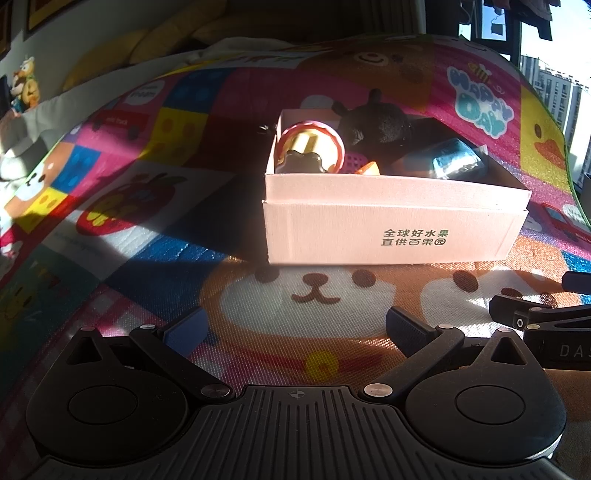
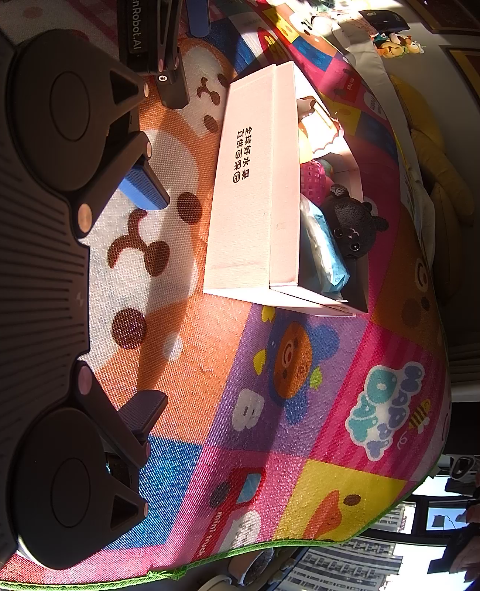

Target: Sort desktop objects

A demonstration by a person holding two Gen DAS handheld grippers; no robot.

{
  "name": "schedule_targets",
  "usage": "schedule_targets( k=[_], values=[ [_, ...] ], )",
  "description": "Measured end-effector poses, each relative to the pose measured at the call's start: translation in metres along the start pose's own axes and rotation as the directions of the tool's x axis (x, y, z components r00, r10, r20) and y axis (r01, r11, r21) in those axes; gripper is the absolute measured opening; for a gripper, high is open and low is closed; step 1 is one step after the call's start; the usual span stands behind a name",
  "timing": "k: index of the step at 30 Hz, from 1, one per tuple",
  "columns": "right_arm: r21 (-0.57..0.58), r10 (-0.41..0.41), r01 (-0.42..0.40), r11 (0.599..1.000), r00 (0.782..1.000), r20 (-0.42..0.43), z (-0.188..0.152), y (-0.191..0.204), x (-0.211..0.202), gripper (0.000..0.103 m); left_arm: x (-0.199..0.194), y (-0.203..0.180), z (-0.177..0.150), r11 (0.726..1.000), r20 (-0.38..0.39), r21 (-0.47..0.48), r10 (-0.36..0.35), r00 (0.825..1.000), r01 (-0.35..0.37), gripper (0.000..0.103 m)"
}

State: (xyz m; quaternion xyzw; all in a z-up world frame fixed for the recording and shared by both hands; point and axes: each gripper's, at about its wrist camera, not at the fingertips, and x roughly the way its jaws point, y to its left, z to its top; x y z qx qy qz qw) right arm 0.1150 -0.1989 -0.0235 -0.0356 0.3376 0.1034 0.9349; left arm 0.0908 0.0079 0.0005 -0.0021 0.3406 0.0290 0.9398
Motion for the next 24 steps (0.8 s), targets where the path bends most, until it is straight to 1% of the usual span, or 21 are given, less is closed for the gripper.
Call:
schedule_targets(
  k=[6, 9, 11, 24],
  values=[
    [0.000, 0.000, 0.000, 1.000, 1.000, 0.000, -0.0001, -0.0003, -0.0001, 0.103, -0.0008, 0.0009, 0.0009, 1.000, -0.003, -0.005, -0.005, 1.000, 0.005, 0.103],
    [0.000, 0.000, 0.000, 1.000, 1.000, 0.000, -0.0001, -0.0003, -0.0001, 0.103, -0.0034, 0.0029, 0.0019, 1.000, -0.030, 0.004, -0.027, 0.999, 0.027, 0.103],
    [0.000, 0.000, 0.000, 1.000, 1.000, 0.000, -0.0001, -0.0003, -0.0001, 0.103, -0.0050, 0.0027, 0.0016, 0.999, -0.047, 0.013, -0.029, 0.998, 0.030, 0.103],
    [0.000, 0.000, 0.000, 1.000, 1.000, 0.000, -0.0002, -0.0005, -0.0001, 0.103, -0.0084, 0.0031, -0.0050, 1.000, -0.017, 0.002, -0.029, 0.999, 0.029, 0.103]
  ],
)
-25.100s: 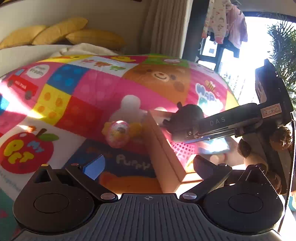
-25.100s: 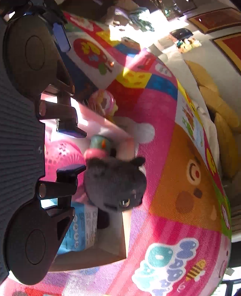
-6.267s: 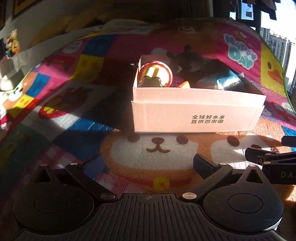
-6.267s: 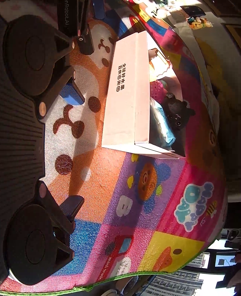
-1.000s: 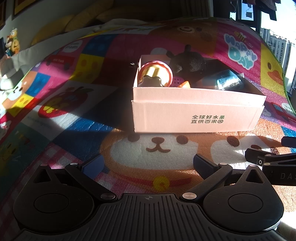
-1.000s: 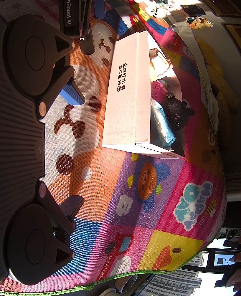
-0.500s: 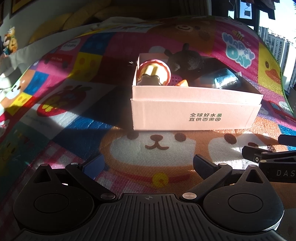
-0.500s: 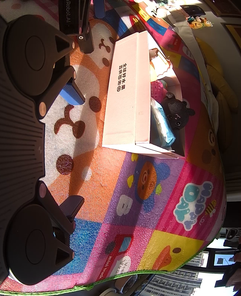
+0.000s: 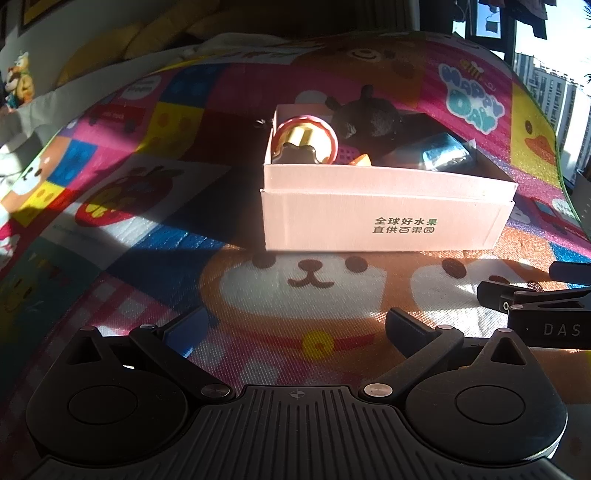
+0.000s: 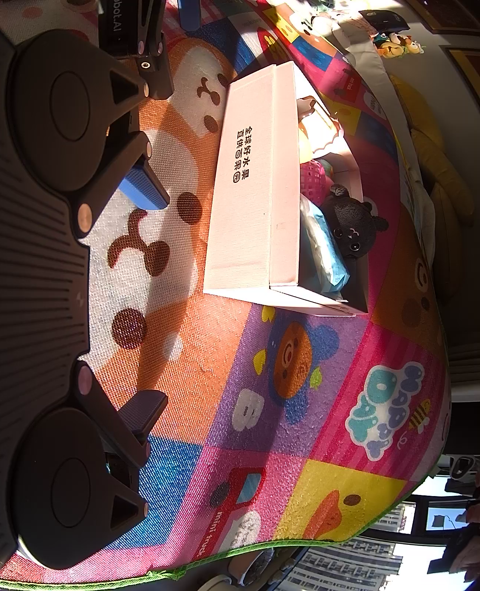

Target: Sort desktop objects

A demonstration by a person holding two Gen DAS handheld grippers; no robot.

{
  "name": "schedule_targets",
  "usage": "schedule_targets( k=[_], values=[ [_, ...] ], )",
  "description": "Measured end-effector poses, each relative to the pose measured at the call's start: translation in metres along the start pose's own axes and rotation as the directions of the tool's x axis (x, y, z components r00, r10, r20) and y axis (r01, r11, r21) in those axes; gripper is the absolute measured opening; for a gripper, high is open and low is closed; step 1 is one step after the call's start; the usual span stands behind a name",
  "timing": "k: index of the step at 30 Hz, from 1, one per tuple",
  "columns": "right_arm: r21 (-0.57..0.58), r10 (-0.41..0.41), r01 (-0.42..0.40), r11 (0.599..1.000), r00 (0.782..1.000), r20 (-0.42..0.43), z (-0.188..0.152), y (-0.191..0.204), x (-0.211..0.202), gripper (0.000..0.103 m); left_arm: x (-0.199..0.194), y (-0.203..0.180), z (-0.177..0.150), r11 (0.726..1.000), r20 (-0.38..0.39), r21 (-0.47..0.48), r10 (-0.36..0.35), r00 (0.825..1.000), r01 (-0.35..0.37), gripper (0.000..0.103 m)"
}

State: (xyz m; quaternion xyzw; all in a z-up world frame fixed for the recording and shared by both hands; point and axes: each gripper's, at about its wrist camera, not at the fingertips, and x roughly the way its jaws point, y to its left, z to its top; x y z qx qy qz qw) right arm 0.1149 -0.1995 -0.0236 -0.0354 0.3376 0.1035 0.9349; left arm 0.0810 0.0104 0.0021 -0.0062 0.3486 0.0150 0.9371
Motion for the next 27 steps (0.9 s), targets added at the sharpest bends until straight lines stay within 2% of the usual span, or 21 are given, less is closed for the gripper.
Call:
schedule_targets(
  k=[27],
  values=[
    [0.000, 0.000, 0.000, 1.000, 1.000, 0.000, 0.0003, 0.0000, -0.0002, 0.103, -0.0003, -0.0009, 0.0011, 1.000, -0.010, 0.006, 0.002, 1.000, -0.002, 0.103]
  ],
)
